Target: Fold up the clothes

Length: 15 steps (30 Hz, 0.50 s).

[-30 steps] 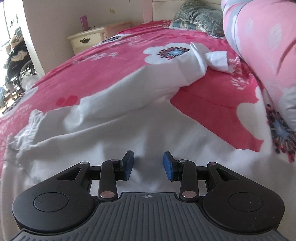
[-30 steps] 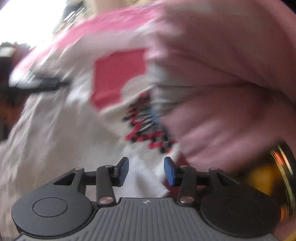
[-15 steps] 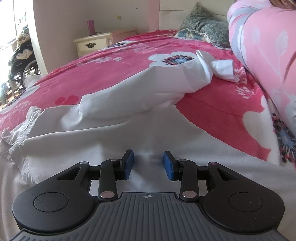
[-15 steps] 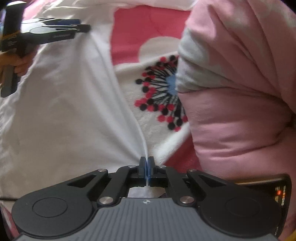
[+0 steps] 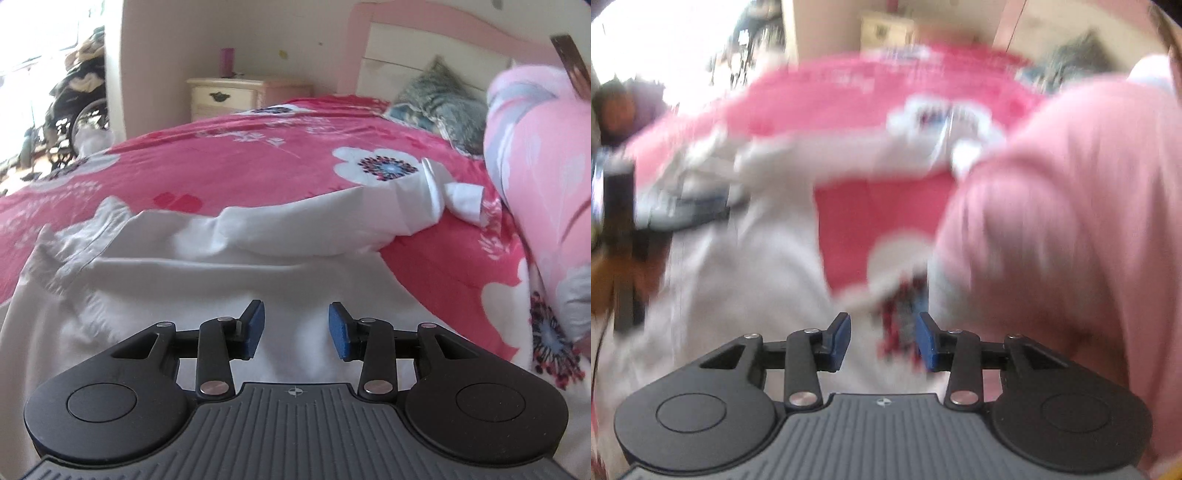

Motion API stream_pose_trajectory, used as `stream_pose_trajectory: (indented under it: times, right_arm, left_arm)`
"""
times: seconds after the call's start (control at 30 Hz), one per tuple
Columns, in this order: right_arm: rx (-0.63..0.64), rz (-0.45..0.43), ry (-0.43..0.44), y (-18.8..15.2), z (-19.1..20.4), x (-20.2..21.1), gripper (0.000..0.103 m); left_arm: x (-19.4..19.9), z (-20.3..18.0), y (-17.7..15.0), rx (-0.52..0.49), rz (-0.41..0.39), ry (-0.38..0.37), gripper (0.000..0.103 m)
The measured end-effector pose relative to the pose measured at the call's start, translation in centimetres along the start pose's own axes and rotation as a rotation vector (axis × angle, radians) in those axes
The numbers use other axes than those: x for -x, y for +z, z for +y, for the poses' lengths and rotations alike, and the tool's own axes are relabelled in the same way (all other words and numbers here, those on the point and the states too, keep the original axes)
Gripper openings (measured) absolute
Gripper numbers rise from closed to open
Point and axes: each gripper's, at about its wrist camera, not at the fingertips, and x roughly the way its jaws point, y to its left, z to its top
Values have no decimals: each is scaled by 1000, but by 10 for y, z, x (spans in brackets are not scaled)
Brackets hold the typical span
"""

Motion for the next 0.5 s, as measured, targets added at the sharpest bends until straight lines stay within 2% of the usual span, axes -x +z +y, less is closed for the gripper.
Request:
stream_pose_trajectory:
  times: [0.07,0.17,0.27,0.37,0.5]
  right_arm:
    - [-10,-56,-8,30,3,-9,41]
    - [-27,-88,-71,76,3,-45,41]
    - [-7,-25,-182,122,-3,-101,41]
    - [-45,42,-264,145,-16,-156,41]
    - [-236,120,-315,153,-48,-206,42]
  left_arm:
    - [0,2,-4,3,8,11,38]
    - [0,3,-10,5,9,21,38]
    - [-2,4,-13,9,11,31,38]
    - [-3,6,-16,9,7,35,38]
    - [-10,8,-20,20,21,31,38]
